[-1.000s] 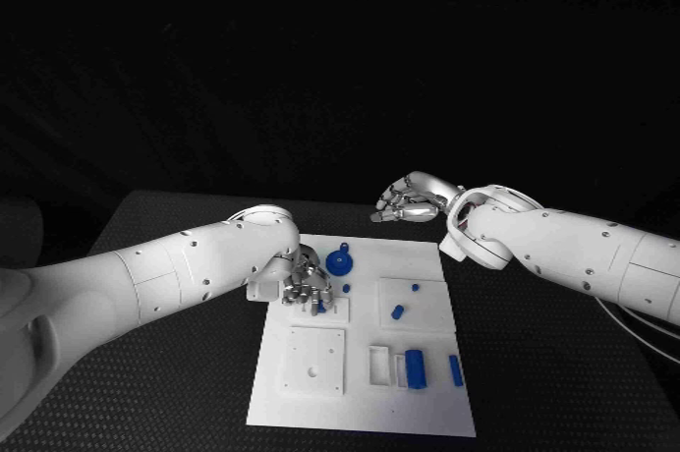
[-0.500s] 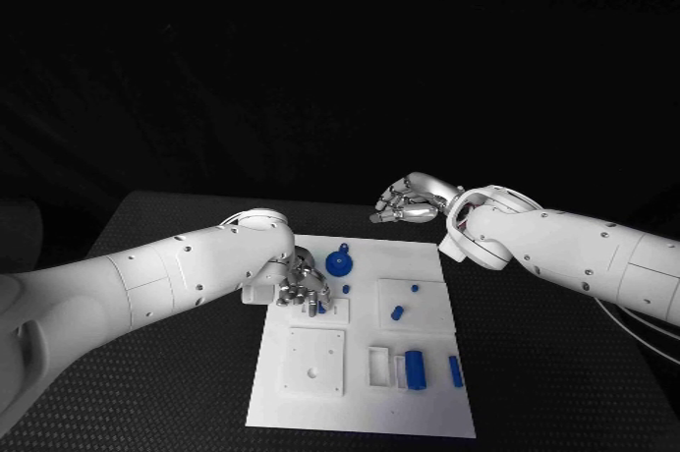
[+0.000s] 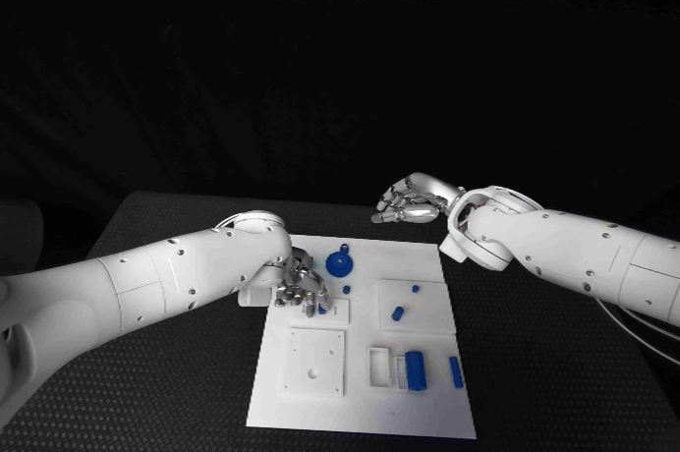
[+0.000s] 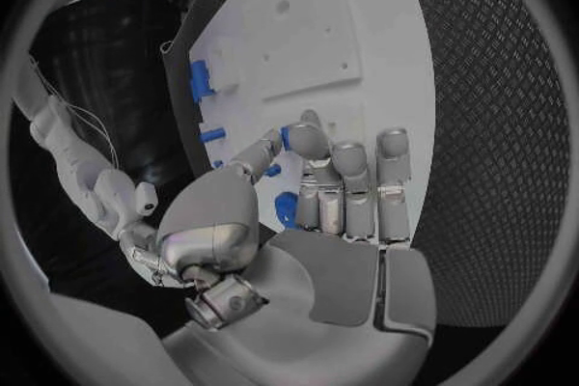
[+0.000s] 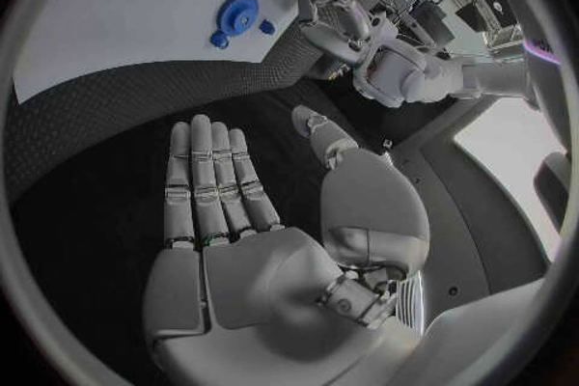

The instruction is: Assemble the parts on the task board

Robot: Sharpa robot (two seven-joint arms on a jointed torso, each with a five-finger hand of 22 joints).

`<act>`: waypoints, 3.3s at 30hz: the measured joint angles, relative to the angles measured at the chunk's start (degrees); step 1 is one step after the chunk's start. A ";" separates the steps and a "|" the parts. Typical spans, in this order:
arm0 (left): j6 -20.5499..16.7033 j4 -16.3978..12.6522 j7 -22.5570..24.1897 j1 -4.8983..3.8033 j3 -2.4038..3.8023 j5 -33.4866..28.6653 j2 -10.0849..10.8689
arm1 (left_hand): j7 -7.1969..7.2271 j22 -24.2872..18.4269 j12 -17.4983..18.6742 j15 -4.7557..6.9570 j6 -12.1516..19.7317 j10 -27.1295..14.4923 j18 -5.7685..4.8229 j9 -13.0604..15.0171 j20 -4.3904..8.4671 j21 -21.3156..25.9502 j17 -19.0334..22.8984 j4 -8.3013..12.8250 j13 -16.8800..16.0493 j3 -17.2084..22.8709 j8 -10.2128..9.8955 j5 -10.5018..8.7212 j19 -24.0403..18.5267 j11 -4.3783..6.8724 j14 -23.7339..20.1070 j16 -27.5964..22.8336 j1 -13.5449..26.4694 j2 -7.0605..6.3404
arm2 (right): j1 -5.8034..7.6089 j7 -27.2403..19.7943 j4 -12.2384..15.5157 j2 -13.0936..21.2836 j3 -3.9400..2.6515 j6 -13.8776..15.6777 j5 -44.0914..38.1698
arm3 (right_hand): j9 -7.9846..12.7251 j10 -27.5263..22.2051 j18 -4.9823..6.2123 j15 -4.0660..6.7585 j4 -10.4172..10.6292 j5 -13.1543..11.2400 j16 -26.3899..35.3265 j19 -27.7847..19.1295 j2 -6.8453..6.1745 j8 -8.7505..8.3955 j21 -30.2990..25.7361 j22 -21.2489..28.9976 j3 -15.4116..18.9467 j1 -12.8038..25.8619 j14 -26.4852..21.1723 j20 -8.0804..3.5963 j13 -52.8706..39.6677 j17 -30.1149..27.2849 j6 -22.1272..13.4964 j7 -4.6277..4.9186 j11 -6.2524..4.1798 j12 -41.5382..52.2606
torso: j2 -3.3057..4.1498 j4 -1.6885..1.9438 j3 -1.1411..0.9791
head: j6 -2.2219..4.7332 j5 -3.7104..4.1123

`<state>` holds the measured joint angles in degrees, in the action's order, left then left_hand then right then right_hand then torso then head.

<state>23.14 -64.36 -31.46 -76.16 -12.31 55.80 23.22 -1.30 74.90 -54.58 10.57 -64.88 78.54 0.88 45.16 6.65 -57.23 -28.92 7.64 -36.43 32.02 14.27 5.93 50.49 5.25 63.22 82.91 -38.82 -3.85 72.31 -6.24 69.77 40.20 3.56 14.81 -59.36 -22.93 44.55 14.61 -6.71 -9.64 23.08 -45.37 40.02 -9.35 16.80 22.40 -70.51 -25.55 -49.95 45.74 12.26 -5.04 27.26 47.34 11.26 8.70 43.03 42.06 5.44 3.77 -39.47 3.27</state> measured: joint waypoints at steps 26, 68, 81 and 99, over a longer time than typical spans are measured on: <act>-1.66 -3.71 -0.19 -0.22 4.64 -1.92 3.83 | -0.10 0.03 0.00 -0.14 0.31 0.01 0.00 -0.05 0.00 0.00 0.00 -0.73 -0.05 0.22 -0.31 -0.22 0.00 0.00 0.03 0.00 -0.20 -0.72 | -0.04 -0.02 -0.16 0.13 0.00 0.01 0.00 | 0.05 0.00 0.00 0.00 0.00 0.00 0.00 0.00 0.00 0.00 0.00 -0.04 0.00 0.00 0.00 0.00 0.10 -0.05 0.00 0.00 0.00 0.23 | 0.02 -0.01 0.00 | 0.59 -0.16; -13.29 6.66 2.90 -1.85 4.85 8.16 0.08 | -5.43 -1.83 15.80 -7.10 11.57 -9.17 0.00 -2.44 -2.24 9.79 4.82 -5.77 7.24 1.66 -3.93 -0.56 -7.80 -5.36 -8.37 -13.65 -4.69 -5.27 | -0.15 -0.06 -0.70 0.24 0.01 0.22 1.38 | 0.10 0.00 0.00 0.00 0.00 0.00 -0.24 0.00 0.00 0.00 0.00 -0.16 0.00 0.00 0.00 0.00 0.28 -0.08 0.00 0.00 0.00 0.23 | 0.17 -0.11 0.04 | 2.07 0.24; -11.24 9.07 3.21 -0.14 4.83 8.15 -2.30 | -4.82 -1.18 15.80 -7.11 10.96 -8.87 0.00 -2.58 -2.24 9.99 4.12 -5.62 6.55 0.69 -2.78 0.01 -7.80 -5.06 -8.36 -13.43 -5.82 -3.54 | -0.15 -0.06 -0.64 0.07 0.00 0.22 1.41 | 0.09 0.00 0.00 0.00 0.00 0.00 -0.23 0.00 0.00 0.00 0.00 -0.21 0.00 0.00 0.00 0.00 0.28 -0.10 0.00 0.00 0.00 0.23 | 0.16 -0.13 0.01 | 1.82 0.34; -9.33 12.54 3.69 0.94 4.85 7.76 -4.86 | -4.82 -0.73 15.80 -7.11 10.54 -8.74 0.00 -2.94 -2.24 9.99 3.69 -4.96 6.05 0.03 -2.28 0.45 -7.80 -4.93 -8.36 -13.43 -6.35 -1.18 | -0.15 -0.06 -0.64 -0.24 0.00 0.22 1.42 | 0.10 0.00 0.00 0.01 0.00 0.00 -0.23 0.00 0.23 0.00 0.00 -0.20 0.00 -0.23 0.00 0.00 0.35 -0.09 0.00 0.00 0.00 0.22 | 0.11 -0.10 -0.04 | 1.63 0.54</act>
<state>13.80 -51.82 -27.78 -75.22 -7.46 63.56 18.37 -6.12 74.17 -38.78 3.46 -54.34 69.81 0.88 42.22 4.41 -47.23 -25.23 2.68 -30.38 32.06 11.98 6.38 42.69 0.33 54.86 69.48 -45.17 -5.03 72.16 -6.30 69.13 39.96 3.56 15.03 -57.93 -22.83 44.55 14.60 -6.71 -9.64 23.08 -45.60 40.02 -9.12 16.79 22.40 -70.71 -25.55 -50.18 45.74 12.26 -4.70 27.17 47.34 11.26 8.70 43.25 42.17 5.34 3.73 -37.84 3.81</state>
